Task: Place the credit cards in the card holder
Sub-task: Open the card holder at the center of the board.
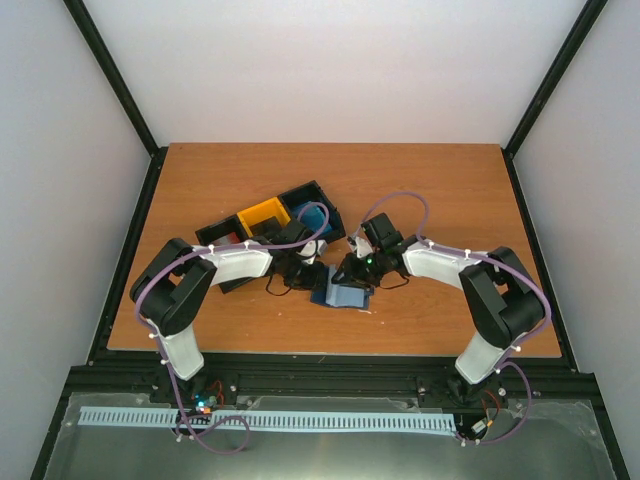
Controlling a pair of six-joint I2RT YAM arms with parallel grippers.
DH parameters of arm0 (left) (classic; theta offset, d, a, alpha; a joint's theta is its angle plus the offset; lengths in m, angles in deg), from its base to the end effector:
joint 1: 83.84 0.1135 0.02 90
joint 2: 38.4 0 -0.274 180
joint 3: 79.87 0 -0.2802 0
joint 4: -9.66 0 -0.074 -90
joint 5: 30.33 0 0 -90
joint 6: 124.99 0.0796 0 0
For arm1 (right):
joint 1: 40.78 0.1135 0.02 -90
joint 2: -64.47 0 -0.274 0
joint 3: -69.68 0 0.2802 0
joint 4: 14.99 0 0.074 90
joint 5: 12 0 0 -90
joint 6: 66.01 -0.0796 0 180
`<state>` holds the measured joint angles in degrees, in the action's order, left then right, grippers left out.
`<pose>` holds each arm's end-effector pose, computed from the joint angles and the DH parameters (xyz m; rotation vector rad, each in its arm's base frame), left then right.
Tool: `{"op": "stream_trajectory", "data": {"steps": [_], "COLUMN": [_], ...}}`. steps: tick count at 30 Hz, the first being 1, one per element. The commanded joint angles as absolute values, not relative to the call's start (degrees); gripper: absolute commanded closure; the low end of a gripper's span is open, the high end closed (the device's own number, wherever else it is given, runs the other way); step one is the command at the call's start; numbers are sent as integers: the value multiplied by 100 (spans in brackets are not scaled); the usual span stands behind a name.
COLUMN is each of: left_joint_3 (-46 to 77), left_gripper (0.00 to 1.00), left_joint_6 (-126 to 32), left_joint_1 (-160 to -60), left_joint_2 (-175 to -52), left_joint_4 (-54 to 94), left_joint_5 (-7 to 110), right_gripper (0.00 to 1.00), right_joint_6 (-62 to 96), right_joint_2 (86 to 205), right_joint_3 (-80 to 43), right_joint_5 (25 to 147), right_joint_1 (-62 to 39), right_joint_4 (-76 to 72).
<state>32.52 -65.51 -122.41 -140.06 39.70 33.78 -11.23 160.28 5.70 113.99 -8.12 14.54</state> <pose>0.2685 -0.2586 0.0940 0.3543 2.8638 -0.9215 0.2712 0.2294 0.1168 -0.1723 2.8491 1.1720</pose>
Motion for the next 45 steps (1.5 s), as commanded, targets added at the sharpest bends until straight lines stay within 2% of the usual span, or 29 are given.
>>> {"op": "stream_trajectory", "data": {"steps": [1, 8, 20, 32, 45], "left_joint_3": [3193, 3221, 3221, 3242, 3265], "left_gripper": [87, 87, 87, 87, 87], "left_joint_6": [-6558, -6540, -6548, -6567, -6575], "left_joint_1": [-12286, -12283, -12281, -12286, -12286], "left_joint_2": [-13970, -13923, -13930, -13939, -13947], "left_joint_4": [3988, 3928, 3917, 3954, 3972], "left_joint_5": [3372, 3296, 3291, 3343, 3389], "right_gripper": [74, 80, 81, 77, 68], "right_joint_6": [-1040, -1078, -1370, -1106, -845], "right_joint_2": [16190, 16318, 16290, 15996, 15837], "right_joint_3": [431, 354, 539, 886, 985], "right_joint_5": [11329, 11338, 11604, 11624, 11666], "right_joint_1": [-751, -689, -687, -686, -686], "right_joint_4": [1521, 1467, 821, 561, 441]}}
